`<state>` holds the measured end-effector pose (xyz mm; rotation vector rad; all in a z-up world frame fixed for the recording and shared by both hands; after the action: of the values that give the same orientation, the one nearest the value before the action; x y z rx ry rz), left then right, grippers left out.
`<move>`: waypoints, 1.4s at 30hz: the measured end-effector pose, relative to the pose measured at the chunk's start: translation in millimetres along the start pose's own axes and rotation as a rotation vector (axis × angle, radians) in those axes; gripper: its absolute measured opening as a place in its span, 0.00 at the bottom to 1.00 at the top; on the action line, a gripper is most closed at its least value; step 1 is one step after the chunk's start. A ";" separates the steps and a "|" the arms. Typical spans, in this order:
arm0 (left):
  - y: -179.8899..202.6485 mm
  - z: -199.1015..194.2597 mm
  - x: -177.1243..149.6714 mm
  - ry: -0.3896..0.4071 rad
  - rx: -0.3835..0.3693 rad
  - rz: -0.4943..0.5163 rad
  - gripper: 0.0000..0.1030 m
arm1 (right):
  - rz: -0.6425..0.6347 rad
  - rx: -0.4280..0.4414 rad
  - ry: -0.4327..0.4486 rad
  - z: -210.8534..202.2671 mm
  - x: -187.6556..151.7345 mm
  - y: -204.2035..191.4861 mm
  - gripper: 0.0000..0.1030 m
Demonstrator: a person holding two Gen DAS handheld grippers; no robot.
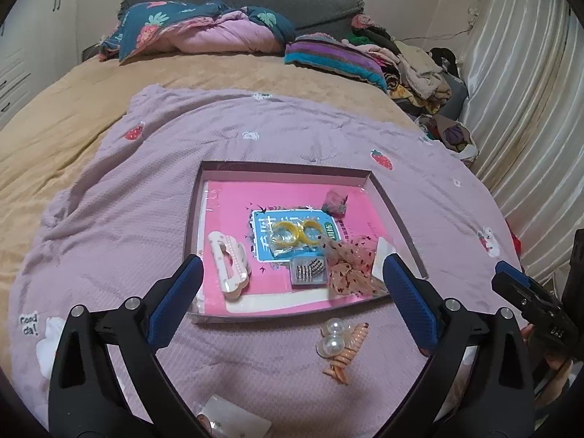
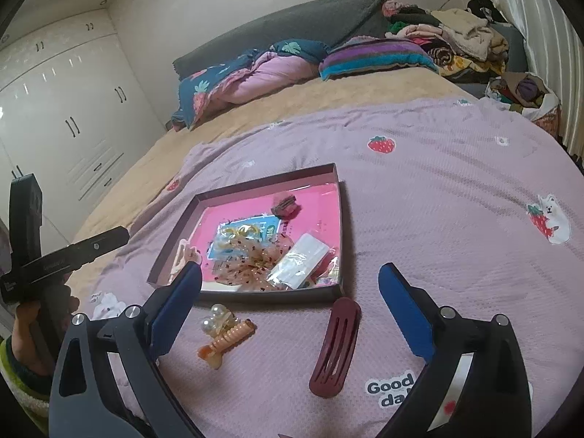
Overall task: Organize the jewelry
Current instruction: 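Lift both tools out of the box toward the remaining accessories, then grasp the white earring card with the left tool while the right tool grasps the orange coil hair tie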
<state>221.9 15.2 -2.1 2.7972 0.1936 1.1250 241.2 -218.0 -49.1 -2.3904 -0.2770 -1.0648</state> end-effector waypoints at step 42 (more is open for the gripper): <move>-33.1 -27.8 -121.1 -0.094 0.085 0.054 0.90 | -0.194 -0.009 -0.098 -11.4 -61.6 -53.3 0.94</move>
<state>113.5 29.9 -69.7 2.9391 0.1614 1.0170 172.4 -177.4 -68.9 -2.4666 -0.5494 -1.0353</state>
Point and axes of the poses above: each gripper's, at about its wrist camera, not at the fingertips, and z roughly the way its jaws point, y to its right, x to its top, the point moved 9 cm from there along z, roughly the way its jaws point, and after that the axes turned 5 degrees about x, right-handed, at the moved point
